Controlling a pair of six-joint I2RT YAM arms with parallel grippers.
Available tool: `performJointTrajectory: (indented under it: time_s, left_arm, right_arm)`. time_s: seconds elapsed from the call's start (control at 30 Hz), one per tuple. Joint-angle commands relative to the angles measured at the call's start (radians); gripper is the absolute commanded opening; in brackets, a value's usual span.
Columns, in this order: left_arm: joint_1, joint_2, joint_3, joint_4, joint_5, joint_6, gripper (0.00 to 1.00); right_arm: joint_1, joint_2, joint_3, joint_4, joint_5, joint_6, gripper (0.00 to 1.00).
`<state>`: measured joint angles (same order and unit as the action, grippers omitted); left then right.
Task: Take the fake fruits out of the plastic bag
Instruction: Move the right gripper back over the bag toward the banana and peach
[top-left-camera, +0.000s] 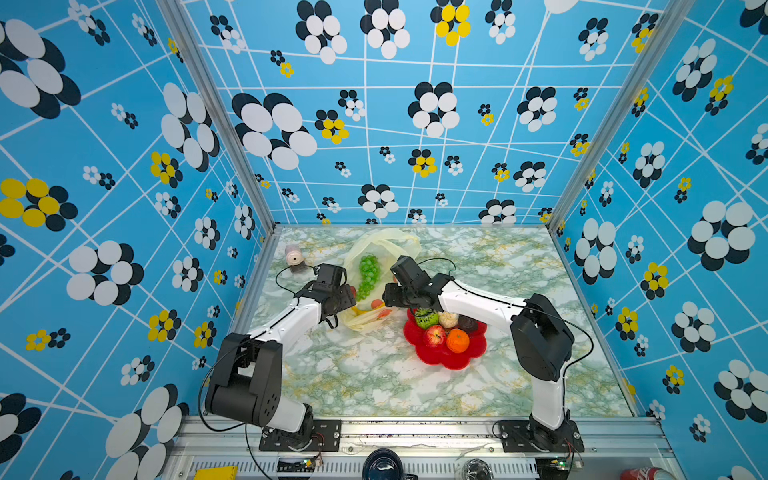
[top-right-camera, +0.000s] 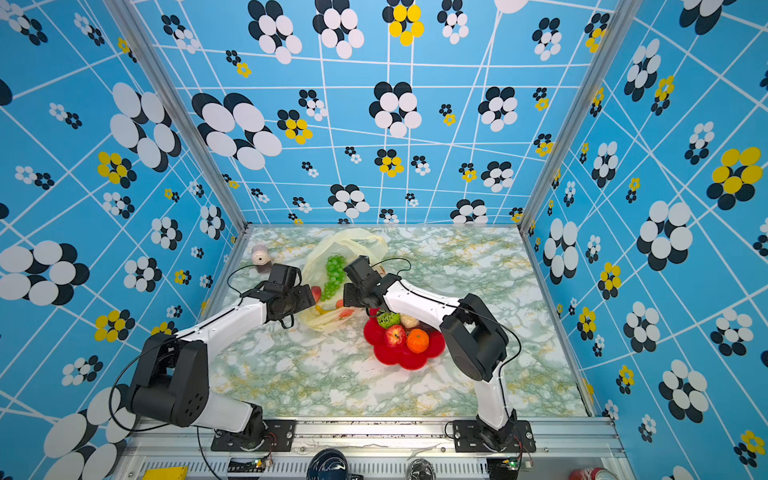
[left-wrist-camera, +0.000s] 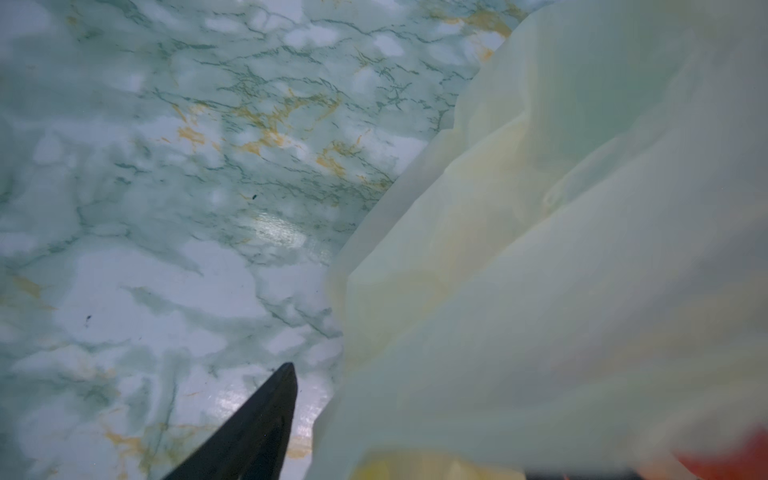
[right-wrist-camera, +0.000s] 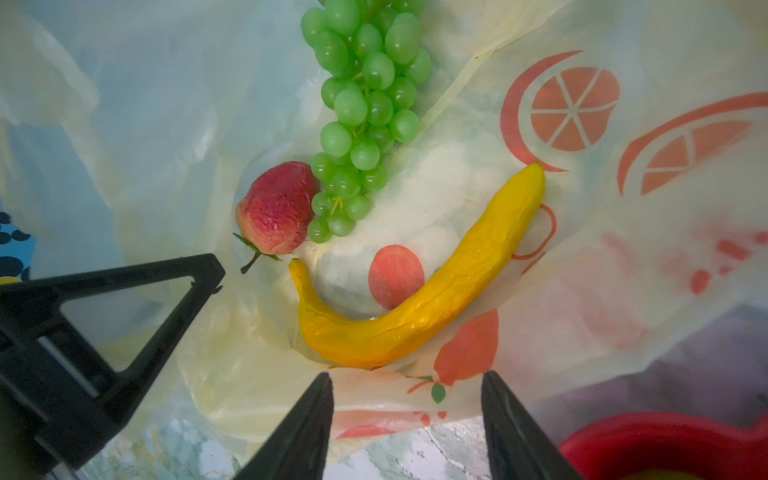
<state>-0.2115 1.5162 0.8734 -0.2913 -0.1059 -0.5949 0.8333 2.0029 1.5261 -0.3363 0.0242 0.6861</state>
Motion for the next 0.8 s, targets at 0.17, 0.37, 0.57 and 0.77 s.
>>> performJointTrajectory:
  time_s: [0.17, 0.37, 0.57, 0.77]
  left_arm:
    - [0.07, 0.019, -0.029, 0.039, 0.041, -0.016, 0.51]
    - [0.107, -0.051, -0.174, 0.136, 0.09, -0.064, 0.26]
    - [0.113, -0.106, -0.283, 0.219, 0.145, -0.105, 0.12]
    - [0.094, -0.162, -0.376, 0.3, 0.192, -0.143, 0.07]
  right_arm:
    - [0.058, 0.116, 0.135, -0.089, -0.035, -0.063, 0.59]
    - [0.061, 0.138, 0.111, -0.118, 0.002, -0.089, 0.59]
    - [0.057, 0.145, 0.102, -0.12, 0.017, -0.102, 0.59]
    - [0.056, 0.116, 0.082, -0.123, 0.039, -0.111, 0.58]
